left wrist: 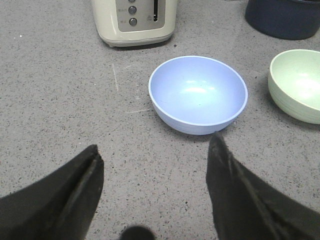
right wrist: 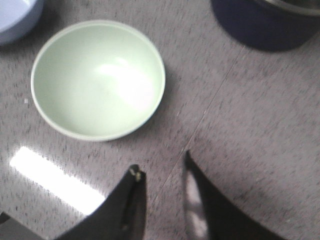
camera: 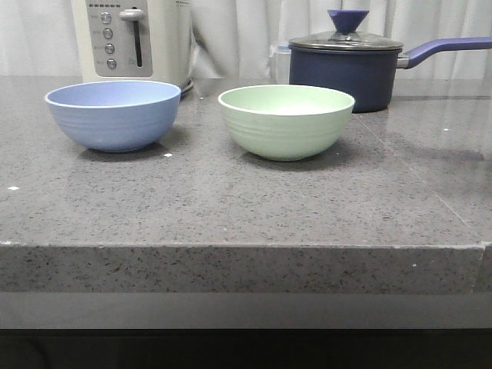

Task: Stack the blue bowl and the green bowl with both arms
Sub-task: 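Release the green bowl and raise the right gripper beside it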

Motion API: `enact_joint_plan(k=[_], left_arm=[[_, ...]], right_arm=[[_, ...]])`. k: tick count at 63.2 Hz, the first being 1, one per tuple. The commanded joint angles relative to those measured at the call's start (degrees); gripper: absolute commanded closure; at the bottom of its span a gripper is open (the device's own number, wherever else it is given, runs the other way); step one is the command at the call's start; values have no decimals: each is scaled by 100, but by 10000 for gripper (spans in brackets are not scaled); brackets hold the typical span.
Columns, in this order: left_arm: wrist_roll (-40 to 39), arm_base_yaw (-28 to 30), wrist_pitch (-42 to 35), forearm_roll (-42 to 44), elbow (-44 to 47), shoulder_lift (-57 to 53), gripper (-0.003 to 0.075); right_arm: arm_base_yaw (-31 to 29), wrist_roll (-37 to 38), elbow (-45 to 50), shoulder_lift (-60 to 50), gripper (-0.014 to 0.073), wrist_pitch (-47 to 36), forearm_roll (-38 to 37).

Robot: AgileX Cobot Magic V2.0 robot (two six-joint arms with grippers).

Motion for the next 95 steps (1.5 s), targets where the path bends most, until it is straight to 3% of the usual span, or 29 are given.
enact_joint_plan(k=[1,11,33,50,95], left_arm=[[2,-44,-372,14,-194,8,283],[2,-44,-372,14,-194,8,283],[2,-44,-372,14,-194,8,283],[2,-44,-372,14,-194,8,283],[2,-44,-406,14,-194,8,283]], right_arm=[[-9,-301,232,-240,543,-469,226],[-7,-862,749,-221,662,-751,638],[15,-1762,1142,317,657,-1255,1314],[15,-1805,1142,636,657,-1708,1320],[-1,-2020,1142,650,657,-1919,1307]])
